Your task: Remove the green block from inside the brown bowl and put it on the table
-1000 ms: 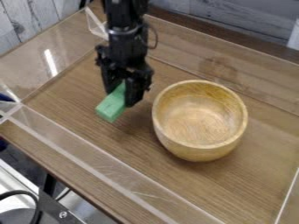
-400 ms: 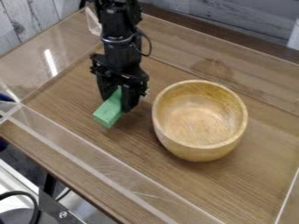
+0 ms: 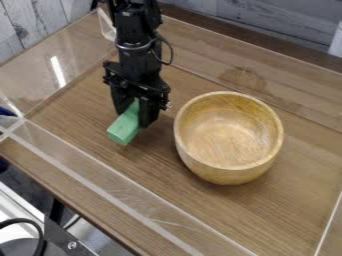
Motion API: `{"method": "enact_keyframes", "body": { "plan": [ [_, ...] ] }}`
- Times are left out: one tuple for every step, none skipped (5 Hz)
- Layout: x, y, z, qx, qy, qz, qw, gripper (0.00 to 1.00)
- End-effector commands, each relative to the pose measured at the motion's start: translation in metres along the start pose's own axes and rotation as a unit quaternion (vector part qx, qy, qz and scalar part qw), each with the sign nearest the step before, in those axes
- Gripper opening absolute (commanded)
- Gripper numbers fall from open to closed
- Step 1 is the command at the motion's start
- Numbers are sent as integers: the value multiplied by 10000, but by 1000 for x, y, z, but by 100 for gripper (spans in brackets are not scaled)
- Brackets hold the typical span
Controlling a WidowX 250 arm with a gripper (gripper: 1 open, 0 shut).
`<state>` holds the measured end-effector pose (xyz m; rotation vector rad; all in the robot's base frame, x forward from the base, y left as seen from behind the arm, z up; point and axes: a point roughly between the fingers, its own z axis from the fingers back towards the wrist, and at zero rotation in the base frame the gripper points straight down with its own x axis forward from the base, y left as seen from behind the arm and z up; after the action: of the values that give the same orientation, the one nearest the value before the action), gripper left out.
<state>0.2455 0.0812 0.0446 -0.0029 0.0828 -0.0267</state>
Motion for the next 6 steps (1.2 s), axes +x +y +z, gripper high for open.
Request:
{"method": "enact_keyframes", "body": {
  "plan": [
    [4, 2, 6, 97, -138, -18, 9999, 0],
    [4, 2, 5, 92, -123, -5, 9999, 0],
    [3, 1, 6, 77, -113, 8, 9999, 0],
    [3, 2, 11, 44, -118, 46, 9999, 100],
    [3, 1, 24, -7, -205, 82, 9998, 100],
    [5, 1, 45, -67, -409, 106, 9991, 100]
  ]
}}
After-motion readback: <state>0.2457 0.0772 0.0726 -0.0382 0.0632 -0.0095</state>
